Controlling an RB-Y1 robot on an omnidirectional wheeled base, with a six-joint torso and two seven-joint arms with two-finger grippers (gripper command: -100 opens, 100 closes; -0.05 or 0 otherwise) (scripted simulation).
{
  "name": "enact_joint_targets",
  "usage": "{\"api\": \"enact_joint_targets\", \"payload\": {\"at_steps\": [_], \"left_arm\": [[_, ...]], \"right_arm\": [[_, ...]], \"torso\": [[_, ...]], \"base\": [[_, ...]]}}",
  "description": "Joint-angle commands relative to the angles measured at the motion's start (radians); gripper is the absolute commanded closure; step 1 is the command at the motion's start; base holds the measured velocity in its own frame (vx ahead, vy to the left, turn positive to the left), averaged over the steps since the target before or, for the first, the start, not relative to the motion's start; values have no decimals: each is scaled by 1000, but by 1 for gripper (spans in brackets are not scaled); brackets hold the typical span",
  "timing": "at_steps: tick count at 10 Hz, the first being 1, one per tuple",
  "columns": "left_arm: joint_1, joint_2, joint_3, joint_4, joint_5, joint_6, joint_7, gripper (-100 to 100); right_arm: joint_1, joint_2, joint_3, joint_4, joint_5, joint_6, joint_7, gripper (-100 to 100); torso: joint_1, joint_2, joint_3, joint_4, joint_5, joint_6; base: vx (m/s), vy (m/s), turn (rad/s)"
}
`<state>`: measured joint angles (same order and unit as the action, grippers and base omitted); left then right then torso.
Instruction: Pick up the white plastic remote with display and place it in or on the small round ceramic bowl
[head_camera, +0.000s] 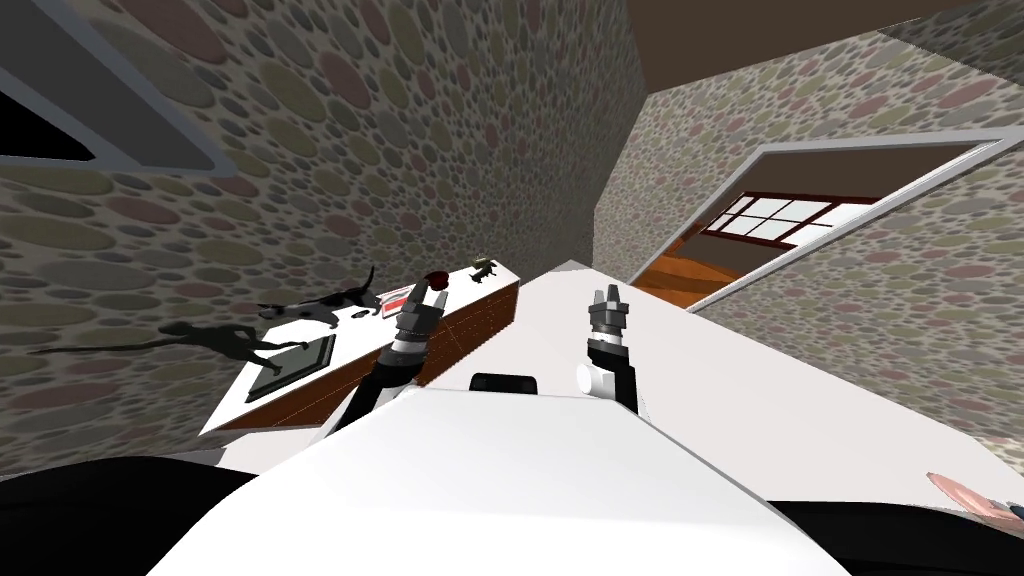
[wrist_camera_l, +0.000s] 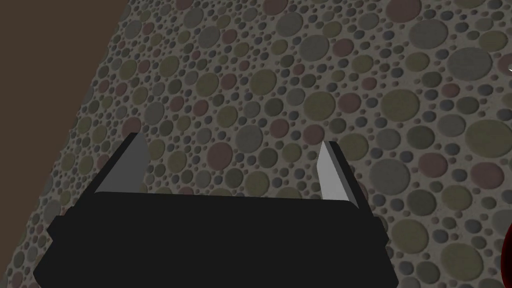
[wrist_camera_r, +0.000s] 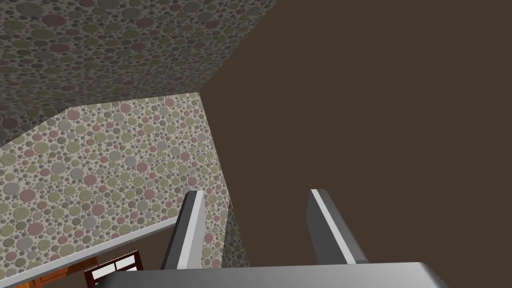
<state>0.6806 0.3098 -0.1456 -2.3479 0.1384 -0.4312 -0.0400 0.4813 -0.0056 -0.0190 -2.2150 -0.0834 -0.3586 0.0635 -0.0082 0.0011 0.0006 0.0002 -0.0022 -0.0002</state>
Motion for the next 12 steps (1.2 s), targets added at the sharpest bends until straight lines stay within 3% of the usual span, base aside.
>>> {"api": "enact_joint_targets", "payload": {"at_steps": [1, 3, 4, 5, 6, 7, 8, 10, 11, 12], "left_arm": [[33, 50, -34, -1, 7, 23, 17, -100], [78, 116, -86, 12, 22, 71, 47, -100], [78, 137, -94, 12, 22, 71, 47, -100], [101, 169, -124, 22, 31, 96, 63, -100], [101, 182, -124, 22, 31, 96, 63, -100], [123, 220, -154, 34, 41, 120, 80, -100], [123, 228, -154, 34, 41, 120, 80, -100], [167, 300, -215, 67, 64, 167, 117, -100], [167, 322, -215, 67, 64, 167, 117, -100], [188, 356, -245, 87, 77, 190, 136, -100]], "right_arm": [[0, 0, 0, 0, 0, 0, 0, 0], [0, 0, 0, 0, 0, 0, 0, 0], [0, 0, 0, 0, 0, 0, 0, 0], [0, 0, 0, 0, 0, 0, 0, 0], [0, 0, 0, 0, 0, 0, 0, 0], [0, 0, 0, 0, 0, 0, 0, 0], [0, 0, 0, 0, 0, 0, 0, 0], [0, 0, 0, 0, 0, 0, 0, 0], [0, 0, 0, 0, 0, 0, 0, 0], [0, 0, 0, 0, 0, 0, 0, 0]], "torso": [[0, 0, 0, 0, 0, 0], [1, -1, -1, 0, 0, 0], [-1, 1, 0, 0, 0, 0], [0, 1, 1, 0, 0, 0], [0, 0, 0, 0, 0, 0], [3, 0, 0, 0, 1, 0], [2, 1, 0, 0, 1, 0], [4, 0, 0, 0, 1, 0], [2, -1, -1, 0, 1, 0], [3, -1, -1, 0, 1, 0]], "base": [[20, -80, -131], [5, -139, -198], [-7, -129, -56], [17, -123, -119], [16, -81, -67], [0, -93, -155], [9, -61, -64], [34, -88, -157], [33, -89, -93], [33, -93, -152]]}}
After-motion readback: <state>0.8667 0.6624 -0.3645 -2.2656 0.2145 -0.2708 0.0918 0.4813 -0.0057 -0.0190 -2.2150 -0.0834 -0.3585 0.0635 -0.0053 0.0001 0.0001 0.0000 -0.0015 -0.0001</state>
